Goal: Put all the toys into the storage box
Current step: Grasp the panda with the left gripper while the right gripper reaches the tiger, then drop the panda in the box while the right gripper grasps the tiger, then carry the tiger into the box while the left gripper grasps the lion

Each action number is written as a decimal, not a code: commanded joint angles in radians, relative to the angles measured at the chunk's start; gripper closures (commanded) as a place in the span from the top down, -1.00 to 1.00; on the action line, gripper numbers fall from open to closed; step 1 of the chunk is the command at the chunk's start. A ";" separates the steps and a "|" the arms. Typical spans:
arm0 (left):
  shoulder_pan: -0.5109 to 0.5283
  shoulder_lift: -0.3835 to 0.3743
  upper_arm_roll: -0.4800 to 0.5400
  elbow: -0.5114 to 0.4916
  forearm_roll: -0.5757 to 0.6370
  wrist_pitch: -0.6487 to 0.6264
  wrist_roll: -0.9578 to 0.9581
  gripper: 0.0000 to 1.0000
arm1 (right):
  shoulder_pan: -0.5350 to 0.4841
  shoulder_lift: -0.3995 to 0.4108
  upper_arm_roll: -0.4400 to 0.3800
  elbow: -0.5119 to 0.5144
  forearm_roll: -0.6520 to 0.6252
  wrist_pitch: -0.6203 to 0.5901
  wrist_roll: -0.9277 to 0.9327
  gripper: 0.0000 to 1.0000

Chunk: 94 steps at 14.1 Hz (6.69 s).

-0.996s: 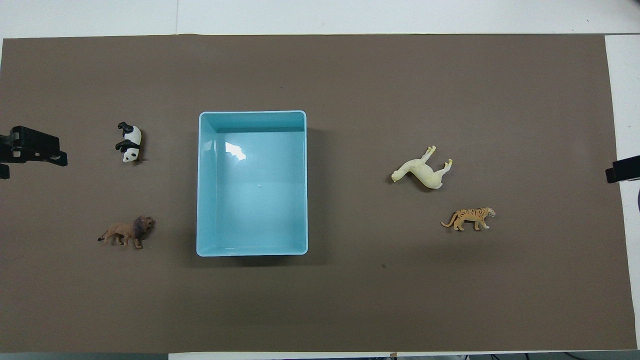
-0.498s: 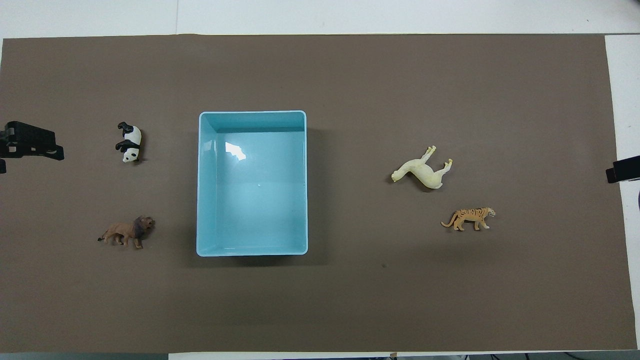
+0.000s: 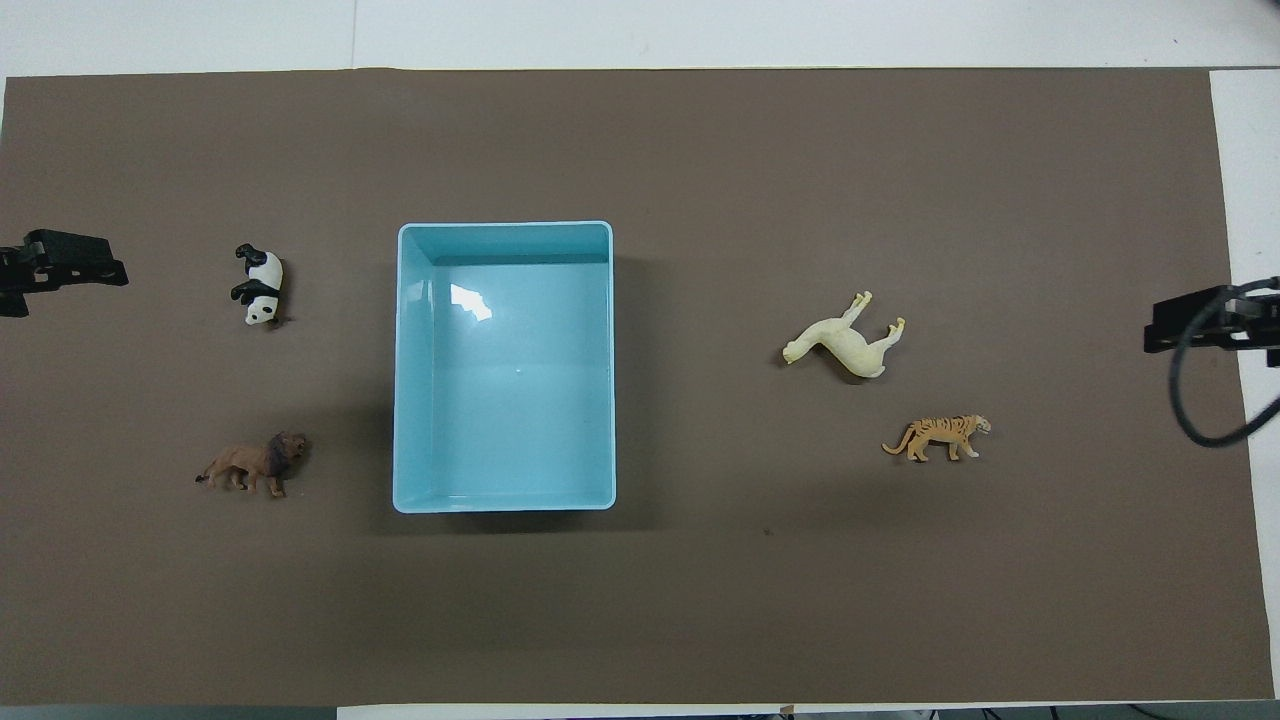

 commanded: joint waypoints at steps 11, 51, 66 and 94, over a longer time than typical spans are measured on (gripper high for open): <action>-0.044 0.217 -0.007 -0.196 0.012 0.406 0.041 1.00 | 0.056 0.001 0.001 -0.406 0.130 0.395 1.001 1.00; -0.517 0.096 -0.004 -0.060 -0.059 0.031 -0.805 1.00 | 0.042 0.066 0.001 -0.777 0.127 0.777 1.079 1.00; -0.004 -0.168 -0.005 -0.621 -0.011 0.220 0.210 1.00 | 0.013 0.081 -0.003 -0.592 0.112 0.674 1.002 -1.00; -0.022 -0.206 -0.010 -0.737 -0.011 0.256 0.170 -1.00 | 0.434 0.310 0.018 -0.001 0.210 0.582 0.985 1.00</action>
